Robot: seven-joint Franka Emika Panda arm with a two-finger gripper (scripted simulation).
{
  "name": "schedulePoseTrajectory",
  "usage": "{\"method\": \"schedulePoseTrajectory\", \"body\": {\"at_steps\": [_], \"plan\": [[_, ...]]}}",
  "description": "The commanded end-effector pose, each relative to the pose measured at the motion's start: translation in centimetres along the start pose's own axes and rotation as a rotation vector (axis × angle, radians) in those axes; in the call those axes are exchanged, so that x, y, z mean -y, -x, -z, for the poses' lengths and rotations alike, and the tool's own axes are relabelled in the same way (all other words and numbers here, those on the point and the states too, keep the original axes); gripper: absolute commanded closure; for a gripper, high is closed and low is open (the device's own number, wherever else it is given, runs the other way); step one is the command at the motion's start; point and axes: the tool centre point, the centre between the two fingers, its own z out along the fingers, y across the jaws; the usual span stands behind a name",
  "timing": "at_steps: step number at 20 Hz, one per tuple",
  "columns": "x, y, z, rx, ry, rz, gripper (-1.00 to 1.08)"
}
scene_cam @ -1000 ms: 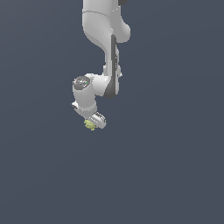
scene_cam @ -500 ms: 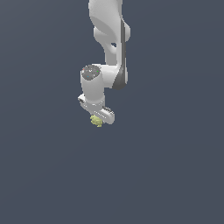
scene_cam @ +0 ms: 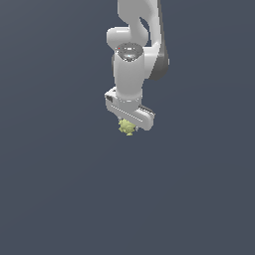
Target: Pick up the object and move it to a goal position.
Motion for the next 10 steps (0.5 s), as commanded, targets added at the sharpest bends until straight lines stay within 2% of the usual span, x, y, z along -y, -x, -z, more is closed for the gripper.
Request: {"method": "schedulePoseTrajectory", "body": {"at_steps": [1,10], "plan": [[1.9,1.0,2.5,-0.001,0.001,-0.001,1.08],[8.8,4.5,11.3,-0.001,0.001,-0.001,1.08]]}}
